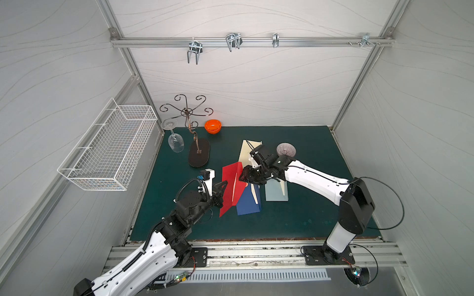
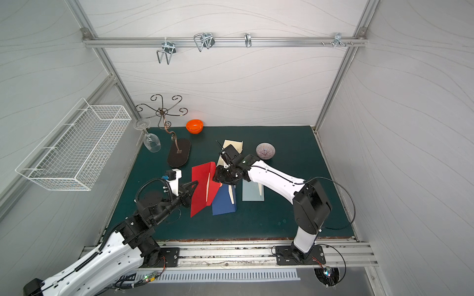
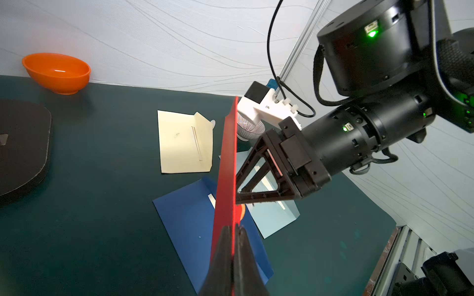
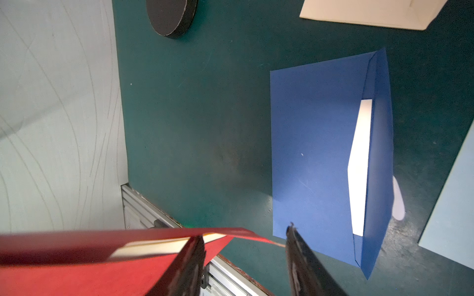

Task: Open the envelope
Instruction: Open the envelope flap on the envelope.

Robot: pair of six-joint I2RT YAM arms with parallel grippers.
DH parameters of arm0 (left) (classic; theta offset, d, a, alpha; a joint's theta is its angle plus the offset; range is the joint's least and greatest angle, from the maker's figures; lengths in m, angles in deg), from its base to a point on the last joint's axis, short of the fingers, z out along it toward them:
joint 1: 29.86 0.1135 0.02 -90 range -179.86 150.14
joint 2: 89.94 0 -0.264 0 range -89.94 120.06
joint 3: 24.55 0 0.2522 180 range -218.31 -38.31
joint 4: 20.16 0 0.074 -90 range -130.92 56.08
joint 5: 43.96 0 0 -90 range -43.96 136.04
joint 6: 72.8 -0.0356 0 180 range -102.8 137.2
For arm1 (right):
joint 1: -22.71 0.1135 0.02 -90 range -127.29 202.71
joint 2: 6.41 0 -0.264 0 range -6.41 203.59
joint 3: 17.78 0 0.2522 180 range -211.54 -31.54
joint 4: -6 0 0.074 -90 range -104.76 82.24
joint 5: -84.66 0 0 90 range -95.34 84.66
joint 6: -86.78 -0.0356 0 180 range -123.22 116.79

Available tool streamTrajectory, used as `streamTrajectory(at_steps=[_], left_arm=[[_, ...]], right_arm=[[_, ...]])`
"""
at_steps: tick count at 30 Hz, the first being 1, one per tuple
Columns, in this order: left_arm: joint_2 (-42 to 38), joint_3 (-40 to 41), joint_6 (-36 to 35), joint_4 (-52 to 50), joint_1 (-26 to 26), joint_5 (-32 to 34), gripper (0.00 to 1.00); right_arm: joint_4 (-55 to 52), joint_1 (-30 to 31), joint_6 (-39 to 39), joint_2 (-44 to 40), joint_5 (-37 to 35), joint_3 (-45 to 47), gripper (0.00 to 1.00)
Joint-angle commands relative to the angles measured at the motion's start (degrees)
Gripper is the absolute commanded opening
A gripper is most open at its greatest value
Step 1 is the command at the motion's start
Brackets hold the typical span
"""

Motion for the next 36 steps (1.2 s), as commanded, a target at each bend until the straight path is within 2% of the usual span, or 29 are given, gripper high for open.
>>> streamTrajectory(at_steps=[1, 6, 8, 10, 14, 16, 20, 24, 29, 33, 36], left_arm=[[-0.6, -2.0, 2.1, 2.8, -0.3, 0.5, 0.00], [-0.9, -2.3, 7.3, 0.3, -0.1, 5.8, 0.00], [-0.7, -2.3, 11.1, 0.2, 1.0, 6.1, 0.00], [-0.3, -2.2, 15.6, 0.4, 3.3, 4.1, 0.00], [0.8, -0.6, 26.9, 3.7, 11.2, -4.5, 0.00], [0.9, 0.7, 31.1, 7.1, 13.2, -6.8, 0.00], [1.5, 1.3, 37.8, 10.8, 13.8, -7.4, 0.00], [2.6, 2.2, 42.5, 14.9, 14.2, -8.4, 0.00], [3.3, 2.5, 46.0, 17.5, 14.5, -8.6, 0.00], [3.8, 2.3, 47.1, 17.2, 14.5, -9.0, 0.00], [4.0, 2.4, 47.8, 18.0, 14.5, -9.3, 0.00]], right_arm=[[3.9, -1.1, 2.5, -3.9, 1.6, 1.8, 0.53], [11.7, -1.3, 7.2, -11.0, 2.2, 8.8, 0.55], [15.7, -1.3, 8.9, -14.8, 1.5, 12.8, 0.57], [19.4, -1.3, 10.2, -18.5, 0.1, 16.9, 0.58], [24.7, -1.4, 11.8, -25.1, -2.9, 24.4, 0.61], [25.6, -1.4, 11.3, -27.5, -4.1, 26.9, 0.63], [26.6, -1.4, 9.3, -31.5, -6.9, 31.1, 0.65], [31.0, -2.3, 11.1, -33.7, 1.1, 34.5, 0.66], [33.6, -3.3, 10.7, -31.4, 10.4, 33.7, 0.66], [36.1, -3.3, 9.9, -29.1, 15.3, 33.1, 0.65], [36.4, -3.2, 8.9, -27.8, 15.2, 33.1, 0.65]])
